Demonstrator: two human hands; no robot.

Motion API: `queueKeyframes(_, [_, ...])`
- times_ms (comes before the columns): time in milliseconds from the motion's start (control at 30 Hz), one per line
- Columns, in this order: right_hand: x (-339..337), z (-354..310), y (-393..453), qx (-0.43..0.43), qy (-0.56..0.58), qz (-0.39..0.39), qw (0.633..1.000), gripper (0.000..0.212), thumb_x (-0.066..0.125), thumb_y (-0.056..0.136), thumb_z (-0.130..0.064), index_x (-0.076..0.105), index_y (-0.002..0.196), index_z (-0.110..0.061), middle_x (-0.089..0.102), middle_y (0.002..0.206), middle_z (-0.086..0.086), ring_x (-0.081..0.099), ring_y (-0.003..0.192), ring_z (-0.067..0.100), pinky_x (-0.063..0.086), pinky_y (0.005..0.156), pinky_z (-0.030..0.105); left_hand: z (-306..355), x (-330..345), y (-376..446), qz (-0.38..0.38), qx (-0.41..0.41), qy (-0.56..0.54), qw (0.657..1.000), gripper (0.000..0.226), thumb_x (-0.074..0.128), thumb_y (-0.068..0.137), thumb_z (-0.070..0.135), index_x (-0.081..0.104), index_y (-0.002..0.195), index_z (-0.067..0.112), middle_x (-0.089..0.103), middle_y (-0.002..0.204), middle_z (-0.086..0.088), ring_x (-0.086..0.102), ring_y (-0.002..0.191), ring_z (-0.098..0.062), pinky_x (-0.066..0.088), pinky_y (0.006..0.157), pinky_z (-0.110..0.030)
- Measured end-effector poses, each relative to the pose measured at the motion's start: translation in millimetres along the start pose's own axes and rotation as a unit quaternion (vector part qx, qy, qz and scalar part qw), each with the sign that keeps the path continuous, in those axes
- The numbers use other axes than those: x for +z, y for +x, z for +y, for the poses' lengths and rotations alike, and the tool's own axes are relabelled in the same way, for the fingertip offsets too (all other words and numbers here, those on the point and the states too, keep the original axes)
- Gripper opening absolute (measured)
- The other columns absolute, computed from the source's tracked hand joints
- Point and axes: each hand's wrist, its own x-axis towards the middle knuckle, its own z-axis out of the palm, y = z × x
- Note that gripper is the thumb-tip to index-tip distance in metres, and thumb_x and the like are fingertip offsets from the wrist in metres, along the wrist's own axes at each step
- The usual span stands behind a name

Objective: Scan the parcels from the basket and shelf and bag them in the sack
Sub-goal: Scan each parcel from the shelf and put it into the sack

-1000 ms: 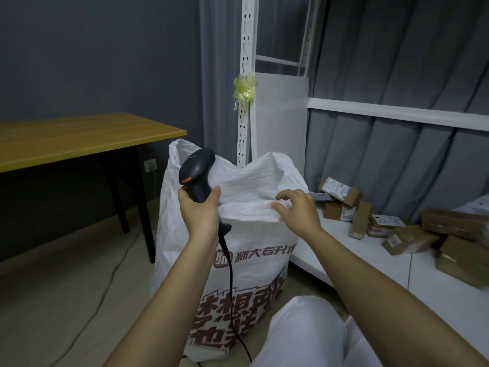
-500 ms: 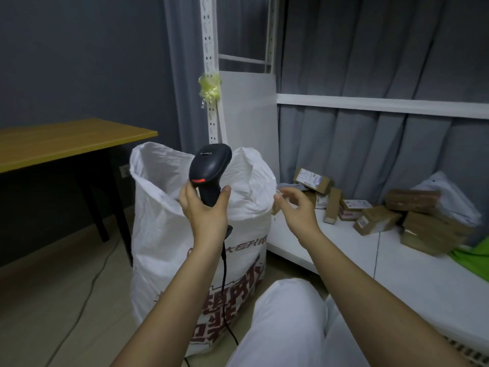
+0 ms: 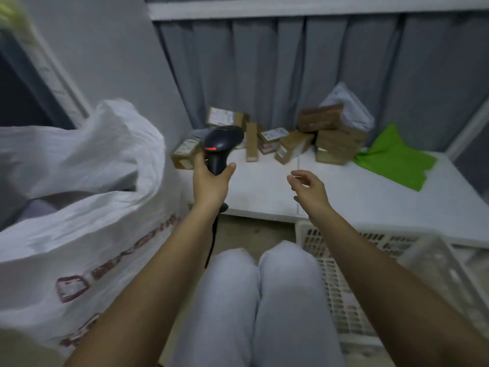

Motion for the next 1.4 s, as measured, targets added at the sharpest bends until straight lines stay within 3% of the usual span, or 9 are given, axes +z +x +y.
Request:
queueKeyframes(100, [-26.1,27.5,25.7,0.049,0.000,0.041,0.998,0.012,0.064,0.093,-0.024,0.062,0.104,-0.019,0.061,0.106,0.004,0.059,0.110,0.026,0.048,0.101,0.045,-17.6,37.4,27.2,-0.041,-0.020,0.022,0.999,0.036,0.069,0.087,0.017,0.042,0.111,0.021,0.052,0.091,0.011,0.053,0.088,-0.016,0.042,0.077,-0.026])
queueKeyframes(367, [-36.3,68.2,131.7,0.123,0.025,0.108,0.986,0.013,0.064,0.093,-0.020,0.061,0.105,-0.018,0.059,0.089,0.001,0.059,0.088,0.024,0.050,0.083,0.037,-57.7,131.0,115.0,-0.123,-0.056,0.043,0.990,0.040,0.068,0.088,0.015,0.045,0.119,0.008,0.052,0.103,-0.001,0.052,0.090,-0.017,0.040,0.079,-0.028])
queueKeyframes(500, [-24.5,88.0,208.0,0.086,-0.037,0.119,0.989,0.020,0.065,0.091,-0.022,0.061,0.110,-0.019,0.057,0.103,0.004,0.056,0.093,0.022,0.046,0.081,0.033,-86.7,177.1,165.9,-0.133,-0.062,0.043,0.988,0.034,0.070,0.086,0.013,0.045,0.110,0.010,0.051,0.089,0.003,0.051,0.079,-0.013,0.040,0.066,-0.021])
queueKeyframes(633, [-11.9,86.3,294.8,0.001,-0.160,0.117,0.980,0.043,0.065,0.091,-0.022,0.053,0.131,-0.011,0.054,0.123,0.005,0.052,0.106,0.017,0.040,0.089,0.027,-111.0,224.4,219.2,-0.133,-0.064,0.026,0.989,0.034,0.071,0.085,0.010,0.043,0.104,0.013,0.052,0.092,0.000,0.052,0.084,-0.016,0.040,0.074,-0.027])
queueKeyframes(767, [-3.5,82.3,379.3,-0.137,-0.383,0.106,0.907,0.049,0.064,0.082,-0.021,0.054,0.129,-0.012,0.053,0.128,0.015,0.048,0.117,0.035,0.042,0.098,0.044,-132.4,269.2,268.2,-0.127,-0.041,0.018,0.991,0.032,0.071,0.085,0.010,0.045,0.102,0.012,0.051,0.084,0.005,0.052,0.073,-0.010,0.041,0.059,-0.012])
queueKeyframes(867, [-2.3,78.6,427.3,-0.191,-0.552,0.143,0.799,0.060,0.063,0.082,-0.015,0.044,0.139,-0.015,0.038,0.147,0.014,0.031,0.135,0.036,0.024,0.113,0.048,-145.4,295.2,297.4,-0.148,-0.039,0.023,0.988,0.028,0.070,0.086,0.012,0.049,0.105,0.011,0.050,0.079,0.007,0.050,0.067,-0.005,0.040,0.056,-0.011])
queueKeyframes(967, [-7.6,77.9,460.3,-0.181,-0.649,0.143,0.725,0.077,0.061,0.082,-0.014,0.026,0.150,-0.018,0.021,0.157,0.015,0.012,0.146,0.035,0.002,0.116,0.058,-156.5,310.4,316.2,-0.172,-0.047,0.011,0.984,0.032,0.069,0.087,0.016,0.046,0.108,0.015,0.051,0.083,0.006,0.051,0.070,-0.006,0.040,0.059,-0.015])
queueKeyframes(1100, [-17.1,85.4,484.8,-0.166,-0.735,0.127,0.645,0.087,0.063,0.080,-0.018,0.014,0.152,-0.018,0.015,0.158,0.016,0.007,0.147,0.036,-0.003,0.114,0.063,-168.6,319.8,330.7,-0.179,-0.052,0.017,0.982,0.030,0.069,0.087,0.018,0.046,0.106,0.016,0.051,0.082,0.007,0.051,0.068,-0.004,0.040,0.051,-0.010])
queueKeyframes(1400, [-18.9,87.1,496.1,-0.212,-0.790,0.124,0.562,0.071,0.064,0.084,-0.020,0.028,0.144,-0.013,0.040,0.140,0.018,0.035,0.132,0.039,0.012,0.116,0.062,-175.8,328.2,333.1,-0.184,-0.095,-0.002,0.978,0.030,0.068,0.087,0.016,0.045,0.107,0.016,0.051,0.084,0.005,0.050,0.070,-0.005,0.034,0.056,-0.014])
